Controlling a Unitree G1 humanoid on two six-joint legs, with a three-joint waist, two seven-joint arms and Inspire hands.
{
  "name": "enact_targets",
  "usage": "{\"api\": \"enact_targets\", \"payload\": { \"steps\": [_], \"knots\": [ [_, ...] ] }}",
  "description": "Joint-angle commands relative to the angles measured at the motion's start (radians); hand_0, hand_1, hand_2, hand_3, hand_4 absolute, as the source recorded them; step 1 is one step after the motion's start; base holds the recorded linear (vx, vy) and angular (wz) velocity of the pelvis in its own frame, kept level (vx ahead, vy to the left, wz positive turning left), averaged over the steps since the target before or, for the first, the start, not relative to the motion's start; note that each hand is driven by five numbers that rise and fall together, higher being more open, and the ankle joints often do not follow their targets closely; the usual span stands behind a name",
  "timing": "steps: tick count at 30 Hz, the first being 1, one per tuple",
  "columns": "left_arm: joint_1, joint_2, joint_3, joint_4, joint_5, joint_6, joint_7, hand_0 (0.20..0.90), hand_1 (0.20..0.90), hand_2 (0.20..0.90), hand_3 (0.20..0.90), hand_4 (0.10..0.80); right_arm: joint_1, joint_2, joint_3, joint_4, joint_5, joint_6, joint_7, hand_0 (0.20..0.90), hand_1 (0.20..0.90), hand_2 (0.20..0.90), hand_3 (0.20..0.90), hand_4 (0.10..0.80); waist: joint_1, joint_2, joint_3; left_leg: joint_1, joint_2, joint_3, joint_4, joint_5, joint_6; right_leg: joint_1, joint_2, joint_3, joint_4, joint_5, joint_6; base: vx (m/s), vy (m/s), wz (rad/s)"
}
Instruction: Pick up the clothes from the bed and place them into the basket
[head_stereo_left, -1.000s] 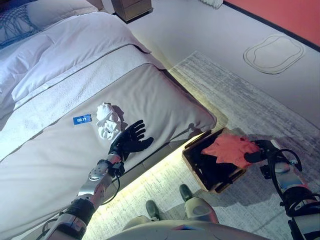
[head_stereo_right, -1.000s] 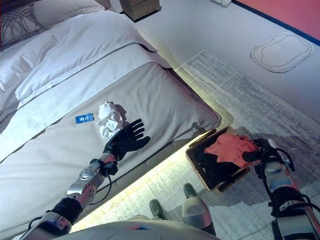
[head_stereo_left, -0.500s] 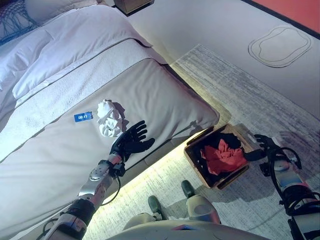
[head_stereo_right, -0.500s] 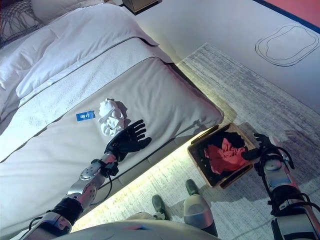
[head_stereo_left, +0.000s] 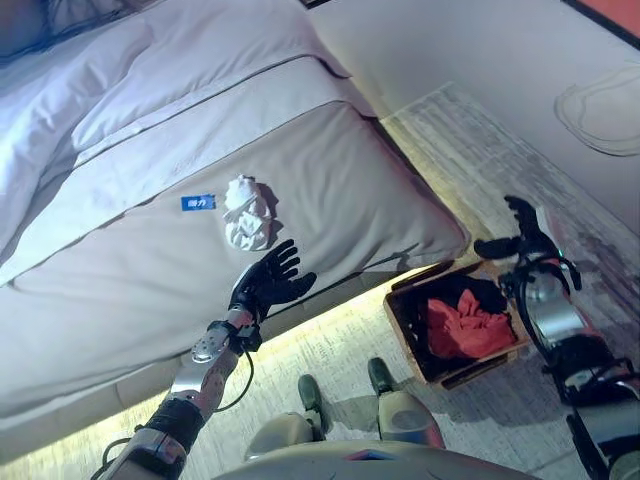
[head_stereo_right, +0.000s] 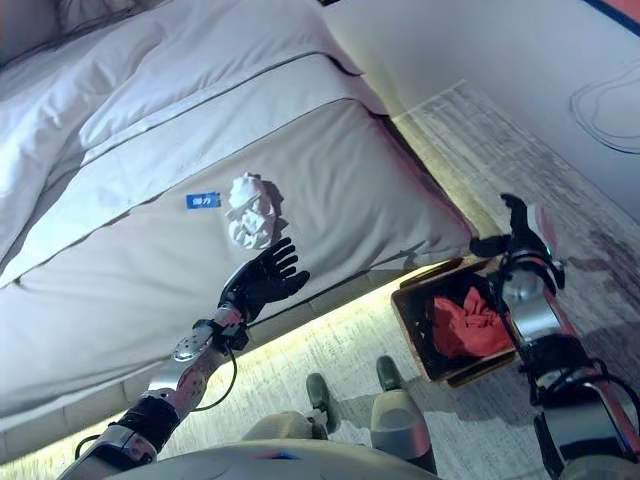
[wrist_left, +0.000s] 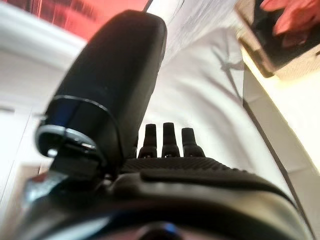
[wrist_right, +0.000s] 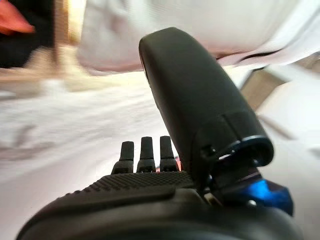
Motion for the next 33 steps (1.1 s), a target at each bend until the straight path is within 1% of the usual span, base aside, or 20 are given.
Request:
{"api": "enact_targets", "payload": {
  "steps": [1,6,8,9,10,11,14,16,19,22,26,27,31,33],
  "knots": [
    [-0.074,0.025,-0.008,-0.014,-0.029,-0.114,0.017,0.9,0.9,0.9,0.9,0.8,-0.238,-0.03,0.045,-0.019,-0.065,-0.071,-0.068,0.9,0.9,0.9,0.9,0.8,0.084,-0.047,-0.026,-0.021,-0.054,-0.12,0.099,-0.156,0.011,-0.064,-0.021,-0.063,0.15,-0.072,-0.024,0.031,-0.019,0.45],
    [-0.048,0.042,0.01,-0.024,-0.059,-0.113,-0.028,0.9,0.9,0.9,0.9,0.8,-0.347,-0.07,0.124,-0.009,-0.034,-0.068,-0.009,0.9,0.9,0.9,0.9,0.8,0.142,-0.039,-0.004,-0.071,-0.068,-0.169,0.125,-0.137,0.001,-0.076,-0.032,-0.136,0.175,-0.099,-0.048,0.023,-0.015,0.46],
    [-0.045,0.05,0.015,-0.029,-0.074,-0.123,-0.055,0.9,0.9,0.9,0.9,0.8,-0.406,-0.082,0.15,0.008,-0.027,-0.071,-0.004,0.9,0.9,0.9,0.9,0.8,0.162,-0.032,0.02,-0.101,-0.071,-0.183,0.139,-0.128,-0.004,-0.094,-0.035,-0.163,0.198,-0.112,-0.057,-0.058,0.017,0.55],
    [-0.044,0.053,0.014,-0.027,-0.084,-0.134,-0.066,0.9,0.9,0.9,0.9,0.8,-0.435,-0.087,0.165,0.011,-0.043,-0.058,-0.01,0.9,0.9,0.9,0.9,0.8,0.174,-0.027,0.035,-0.119,-0.073,-0.192,0.147,-0.121,-0.007,-0.108,-0.036,-0.178,0.213,-0.12,-0.063,-0.056,0.023,0.53],
    [-0.044,0.053,0.015,-0.026,-0.084,-0.135,-0.066,0.9,0.9,0.9,0.9,0.8,-0.437,-0.087,0.166,0.012,-0.043,-0.058,-0.01,0.9,0.9,0.9,0.9,0.8,0.172,-0.027,0.035,-0.121,-0.074,-0.193,0.148,-0.122,-0.007,-0.11,-0.036,-0.179,0.215,-0.121,-0.063,-0.085,0.03,0.47],
    [-0.039,0.06,0.013,-0.038,-0.101,-0.152,-0.094,0.9,0.9,0.9,0.9,0.8,-0.474,-0.093,0.183,0.019,-0.058,-0.036,-0.03,0.9,0.9,0.9,0.9,0.8,0.194,-0.021,0.064,-0.147,-0.08,-0.209,0.163,-0.113,-0.009,-0.13,-0.038,-0.197,0.236,-0.128,-0.071,-0.079,0.031,0.4],
    [-0.034,0.066,0.012,-0.048,-0.138,-0.177,-0.133,0.9,0.9,0.9,0.9,0.8,-0.533,-0.106,0.209,0.034,-0.055,-0.01,-0.054,0.9,0.9,0.9,0.9,0.8,0.218,-0.011,0.112,-0.207,-0.096,-0.242,0.213,-0.112,-0.008,-0.184,-0.041,-0.224,0.308,-0.159,-0.087,-0.098,0.031,0.39],
    [-0.035,0.074,0.008,-0.044,-0.153,-0.197,-0.149,0.9,0.9,0.9,0.9,0.8,-0.573,-0.095,0.236,0.045,-0.045,0.023,-0.099,0.9,0.9,0.9,0.9,0.8,0.247,-0.012,0.171,-0.285,-0.11,-0.268,0.294,-0.115,-0.003,-0.257,-0.056,-0.251,0.405,-0.177,-0.094,-0.147,-0.039,0.5],
    [-0.035,0.074,-0.006,-0.064,-0.148,-0.212,-0.163,0.9,0.9,0.9,0.9,0.8,-0.62,-0.082,0.249,0.074,-0.035,0.038,-0.125,0.9,0.9,0.9,0.9,0.8,0.277,-0.009,0.221,-0.361,-0.13,-0.285,0.382,-0.132,0.008,-0.321,-0.074,-0.283,0.496,-0.203,-0.102,-0.059,-0.007,0.51],
    [-0.011,0.082,-0.03,-0.086,-0.147,-0.241,-0.176,0.9,0.9,0.9,0.9,0.8,-0.659,-0.076,0.27,0.095,-0.051,0.054,-0.13,0.9,0.9,0.9,0.9,0.8,0.307,-0.005,0.221,-0.47,-0.147,-0.286,0.457,-0.152,0.019,-0.423,-0.088,-0.297,0.583,-0.226,-0.106,0.008,0.025,0.35],
    [0.006,0.095,-0.028,-0.122,-0.161,-0.24,-0.154,0.9,0.9,0.9,0.9,0.8,-0.701,-0.069,0.297,0.092,-0.035,0.092,-0.158,0.9,0.9,0.9,0.9,0.8,0.334,0.001,0.221,-0.594,-0.154,-0.269,0.543,-0.173,0.029,-0.54,-0.112,-0.317,0.682,-0.248,-0.109,0.038,0.002,0.32],
    [0.026,0.098,-0.03,-0.14,-0.161,-0.24,-0.15,0.9,0.9,0.9,0.9,0.8,-0.696,-0.067,0.298,0.088,-0.027,0.098,-0.167,0.9,0.9,0.9,0.9,0.8,0.342,0.0,0.221,-0.604,-0.158,-0.263,0.577,-0.21,0.032,-0.548,-0.114,-0.311,0.716,-0.281,-0.105,0.126,-0.027,0.3],
    [0.064,0.111,-0.025,-0.196,-0.182,-0.249,-0.143,0.9,0.9,0.9,0.9,0.8,-0.725,-0.078,0.3,0.093,-0.001,0.098,-0.172,0.9,0.9,0.9,0.9,0.8,0.36,0.013,0.221,-0.7,-0.166,-0.259,0.661,-0.236,0.038,-0.633,-0.118,-0.313,0.793,-0.303,-0.114,0.067,0.006,0.15],
    [0.078,0.12,-0.019,-0.231,-0.203,-0.25,-0.127,0.9,0.9,0.9,0.9,0.8,-0.751,-0.076,0.296,0.106,0.024,0.103,-0.177,0.9,0.9,0.9,0.9,0.8,0.371,0.021,0.221,-0.762,-0.165,-0.256,0.709,-0.249,0.045,-0.696,-0.12,-0.313,0.849,-0.317,-0.117,0.029,-0.009,0.08]
  ]
}}
